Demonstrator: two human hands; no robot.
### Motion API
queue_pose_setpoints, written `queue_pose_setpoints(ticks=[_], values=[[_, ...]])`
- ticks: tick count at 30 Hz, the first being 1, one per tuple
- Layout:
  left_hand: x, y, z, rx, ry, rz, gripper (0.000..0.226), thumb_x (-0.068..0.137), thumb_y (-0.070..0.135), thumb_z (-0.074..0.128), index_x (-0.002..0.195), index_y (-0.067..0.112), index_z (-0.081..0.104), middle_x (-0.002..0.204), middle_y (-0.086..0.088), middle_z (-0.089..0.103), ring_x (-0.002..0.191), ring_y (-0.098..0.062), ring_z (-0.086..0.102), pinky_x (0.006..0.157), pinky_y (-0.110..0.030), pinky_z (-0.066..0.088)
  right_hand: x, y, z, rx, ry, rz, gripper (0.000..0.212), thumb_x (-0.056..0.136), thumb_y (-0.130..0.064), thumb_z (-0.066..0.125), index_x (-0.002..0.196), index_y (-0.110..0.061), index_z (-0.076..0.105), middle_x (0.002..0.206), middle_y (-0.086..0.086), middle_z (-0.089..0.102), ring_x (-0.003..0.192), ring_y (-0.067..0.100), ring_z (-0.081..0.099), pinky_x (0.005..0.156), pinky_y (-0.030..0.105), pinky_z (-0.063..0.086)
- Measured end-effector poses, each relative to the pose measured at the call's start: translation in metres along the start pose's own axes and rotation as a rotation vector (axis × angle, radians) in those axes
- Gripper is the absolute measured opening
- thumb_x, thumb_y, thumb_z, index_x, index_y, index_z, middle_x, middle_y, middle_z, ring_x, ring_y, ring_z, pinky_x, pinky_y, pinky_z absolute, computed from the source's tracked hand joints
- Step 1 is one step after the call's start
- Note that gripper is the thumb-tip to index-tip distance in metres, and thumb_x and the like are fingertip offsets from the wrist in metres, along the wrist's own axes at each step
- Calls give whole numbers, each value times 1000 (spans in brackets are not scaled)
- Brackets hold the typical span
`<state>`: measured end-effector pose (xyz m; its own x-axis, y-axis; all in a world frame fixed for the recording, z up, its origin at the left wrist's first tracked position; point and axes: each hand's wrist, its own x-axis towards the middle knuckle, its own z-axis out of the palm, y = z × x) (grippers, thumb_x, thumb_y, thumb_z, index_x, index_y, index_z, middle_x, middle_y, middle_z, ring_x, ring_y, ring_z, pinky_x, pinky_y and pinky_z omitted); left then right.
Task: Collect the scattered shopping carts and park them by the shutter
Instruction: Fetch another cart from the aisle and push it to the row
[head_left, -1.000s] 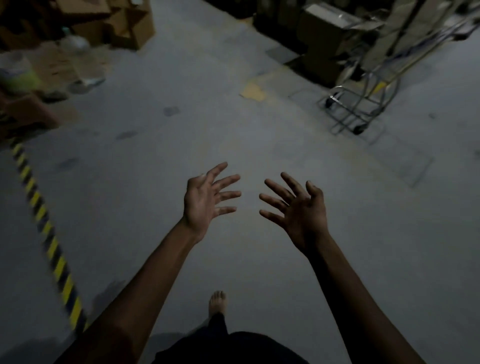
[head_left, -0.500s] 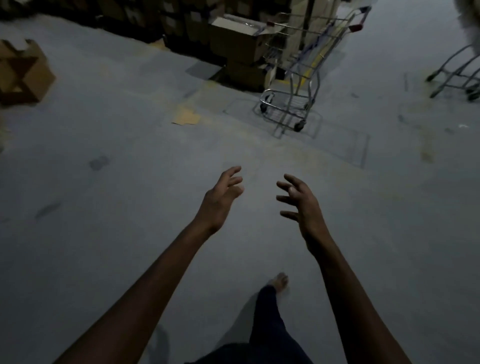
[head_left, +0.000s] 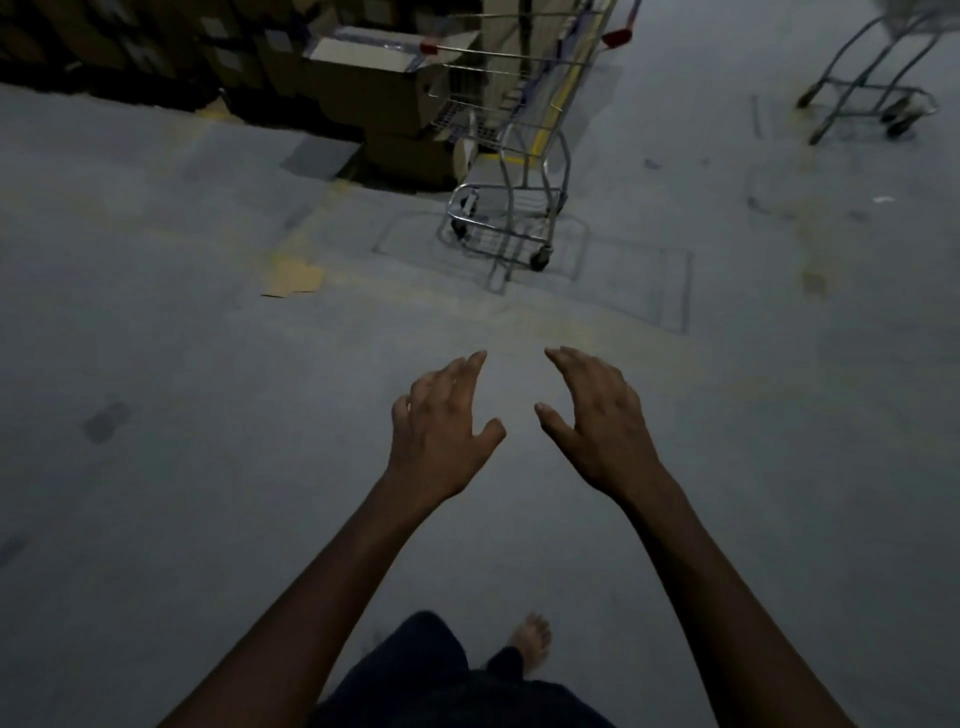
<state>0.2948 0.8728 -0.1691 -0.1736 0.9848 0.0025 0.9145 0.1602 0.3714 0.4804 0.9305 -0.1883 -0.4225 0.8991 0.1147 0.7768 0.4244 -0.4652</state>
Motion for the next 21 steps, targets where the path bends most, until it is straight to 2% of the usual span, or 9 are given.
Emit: queue_pose_setpoints(ticks=[3,6,10,16,21], values=[[45,22,16,44,-31,23,78,88,51,51,153,33,12,157,0,24,142,-25,23,111,-48,24,32,32,-4,-58,-18,31,70,87,-61,25,149,-28,26,155,2,28,142,27,23,112,48,22],[100,42,34,23,-87,44,79,89,50,51,153,32,10,159,-1,19,144,-26,18,113,-49,20,66,66,-10,-122,-56,58,74,86,-62,24,152,-29,17,159,3,18,145,28,17,113,51,20],[182,65,58,-21,-125,100,79,89,50,50,153,33,8,160,0,18,145,-26,16,114,-50,19,120,119,-19,-172,-90,111,76,90,-60,36,153,-30,5,162,4,7,146,28,11,114,54,17],[317,101,73,-51,-151,155,84,87,52,52,153,36,2,161,0,10,147,-27,8,115,-55,13,219,187,-52,-221,-98,195,80,91,-54,49,153,-31,5,162,3,7,147,28,10,114,56,17],[425,133,84,4,-176,206,99,78,72,48,148,41,-16,162,1,-5,148,-30,-5,114,-61,5,305,238,-80,-250,-69,242,79,91,-54,51,153,-31,7,162,1,9,147,26,12,115,53,17]])
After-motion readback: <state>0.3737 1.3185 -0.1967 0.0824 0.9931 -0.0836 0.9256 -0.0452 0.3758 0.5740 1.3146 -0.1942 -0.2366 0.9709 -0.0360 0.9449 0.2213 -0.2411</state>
